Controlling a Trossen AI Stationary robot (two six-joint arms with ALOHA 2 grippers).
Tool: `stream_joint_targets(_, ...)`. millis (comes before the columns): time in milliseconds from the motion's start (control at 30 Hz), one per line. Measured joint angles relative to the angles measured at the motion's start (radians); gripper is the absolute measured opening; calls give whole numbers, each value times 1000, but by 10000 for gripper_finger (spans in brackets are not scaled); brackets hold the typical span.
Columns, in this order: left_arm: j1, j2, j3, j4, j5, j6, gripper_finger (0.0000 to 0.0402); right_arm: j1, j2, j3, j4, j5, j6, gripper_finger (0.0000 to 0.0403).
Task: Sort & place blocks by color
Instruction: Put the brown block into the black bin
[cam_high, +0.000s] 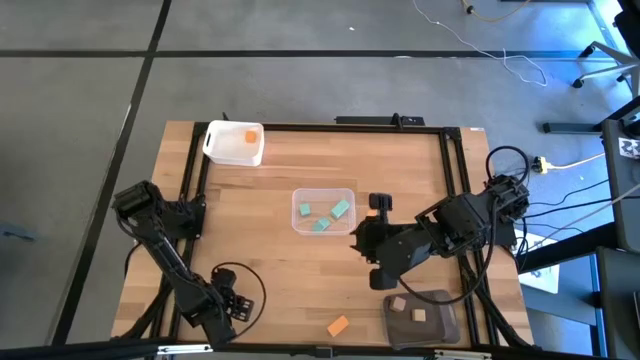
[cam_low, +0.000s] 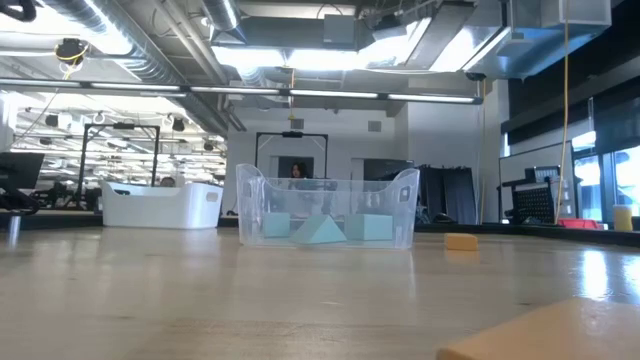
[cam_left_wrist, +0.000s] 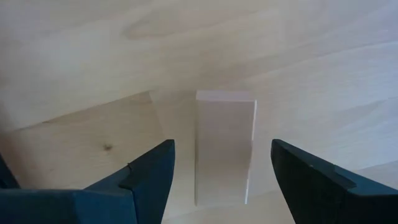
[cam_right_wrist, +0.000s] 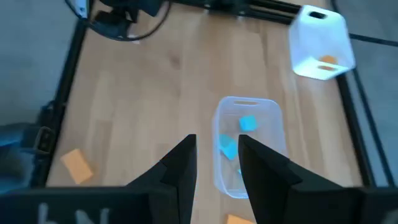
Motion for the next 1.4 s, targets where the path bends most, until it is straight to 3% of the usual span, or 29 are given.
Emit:
stream_joint_targets(800,1,106,4,68,30,79,254,-4,0,0,39,-7,-29,120)
stream_joint_targets(967,13,107,2,62,88,82,250,-4,0,0,39,-7,-29,120)
stream_joint_targets(1100,14,108,2,61,91,82,225,-4,0,0,39,-7,-29,120)
stream_joint_targets(1400,57,109,2,59,142,176,121,-4,0,0,39,-10,-30,120)
